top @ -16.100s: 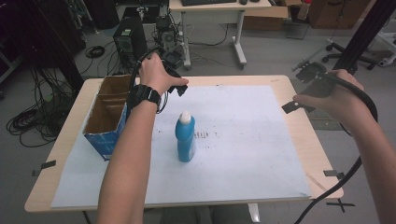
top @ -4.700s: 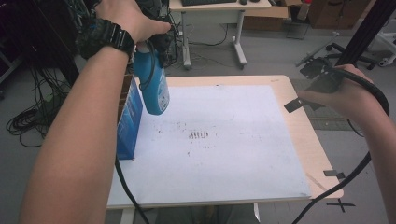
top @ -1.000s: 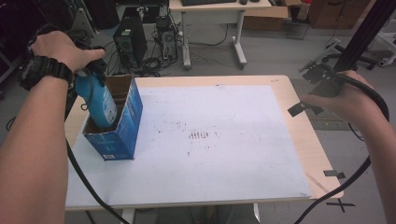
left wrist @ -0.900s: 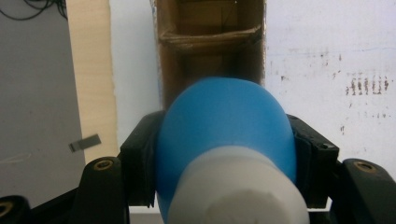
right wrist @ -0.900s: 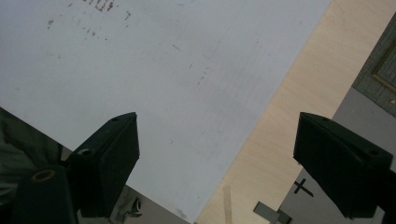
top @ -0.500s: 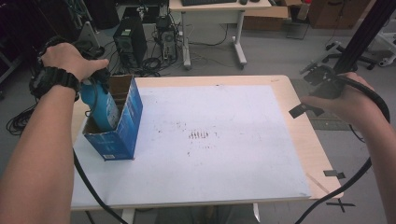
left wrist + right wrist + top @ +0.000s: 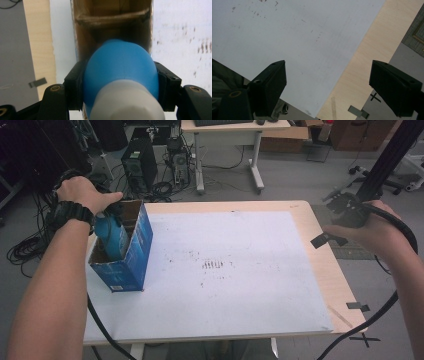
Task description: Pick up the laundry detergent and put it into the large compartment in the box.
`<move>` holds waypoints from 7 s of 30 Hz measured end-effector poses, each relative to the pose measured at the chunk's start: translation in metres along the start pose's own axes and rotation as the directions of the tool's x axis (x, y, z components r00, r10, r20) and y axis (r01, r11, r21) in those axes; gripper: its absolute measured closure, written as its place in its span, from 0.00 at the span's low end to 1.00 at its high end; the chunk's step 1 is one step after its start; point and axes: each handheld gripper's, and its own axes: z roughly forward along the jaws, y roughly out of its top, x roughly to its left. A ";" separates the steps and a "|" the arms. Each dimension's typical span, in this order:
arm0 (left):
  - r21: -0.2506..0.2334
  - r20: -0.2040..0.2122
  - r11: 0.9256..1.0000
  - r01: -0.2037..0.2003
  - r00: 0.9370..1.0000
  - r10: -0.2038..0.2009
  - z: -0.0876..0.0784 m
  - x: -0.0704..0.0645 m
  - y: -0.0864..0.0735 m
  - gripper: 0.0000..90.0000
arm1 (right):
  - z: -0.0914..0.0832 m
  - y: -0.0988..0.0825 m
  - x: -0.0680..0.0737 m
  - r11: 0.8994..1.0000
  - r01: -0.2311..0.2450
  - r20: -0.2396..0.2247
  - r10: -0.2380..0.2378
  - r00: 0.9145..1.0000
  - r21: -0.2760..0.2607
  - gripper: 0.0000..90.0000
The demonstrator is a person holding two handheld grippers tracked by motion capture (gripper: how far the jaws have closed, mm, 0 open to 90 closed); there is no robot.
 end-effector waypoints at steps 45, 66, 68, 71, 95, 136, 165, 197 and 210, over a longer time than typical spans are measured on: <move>0.052 0.003 0.998 -0.022 1.000 0.022 0.053 0.000 -0.003 0.42 | 0.006 -0.008 -0.004 1.000 -0.014 0.008 0.014 1.000 0.021 0.16; 0.056 0.015 0.998 -0.019 1.000 0.018 0.077 0.001 -0.005 0.42 | 0.005 -0.008 -0.004 1.000 -0.016 0.009 0.015 1.000 0.024 0.16; 0.056 0.017 0.998 -0.021 1.000 0.020 0.077 0.001 -0.005 0.42 | 0.006 -0.007 -0.004 1.000 -0.016 0.009 0.016 1.000 0.024 0.16; 0.051 0.018 0.998 -0.024 1.000 0.023 0.077 0.002 -0.005 0.42 | 0.006 -0.007 -0.004 1.000 -0.014 0.009 0.013 1.000 0.024 0.16; 0.043 0.017 0.999 -0.005 1.000 0.004 0.078 0.004 -0.006 0.36 | 0.005 -0.006 -0.003 1.000 -0.010 0.009 0.010 1.000 0.022 0.16; -0.045 0.039 0.999 -0.018 0.999 0.020 0.006 -0.011 -0.005 0.24 | 0.007 -0.006 -0.002 1.000 -0.005 0.000 0.005 1.000 0.018 0.15; -0.062 0.062 0.991 -0.119 0.991 0.122 -0.015 -0.052 -0.009 0.24 | -0.004 -0.006 0.002 1.000 0.004 0.010 -0.005 1.000 0.009 0.15; -0.037 0.045 0.959 -0.280 0.959 0.281 0.000 -0.125 -0.013 0.24 | -0.004 -0.011 0.004 1.000 0.006 0.006 -0.007 1.000 0.007 0.15; -0.031 0.048 0.945 -0.327 0.943 0.328 0.012 -0.145 -0.016 0.24 | -0.002 -0.011 0.004 1.000 0.006 0.004 -0.007 1.000 0.010 0.15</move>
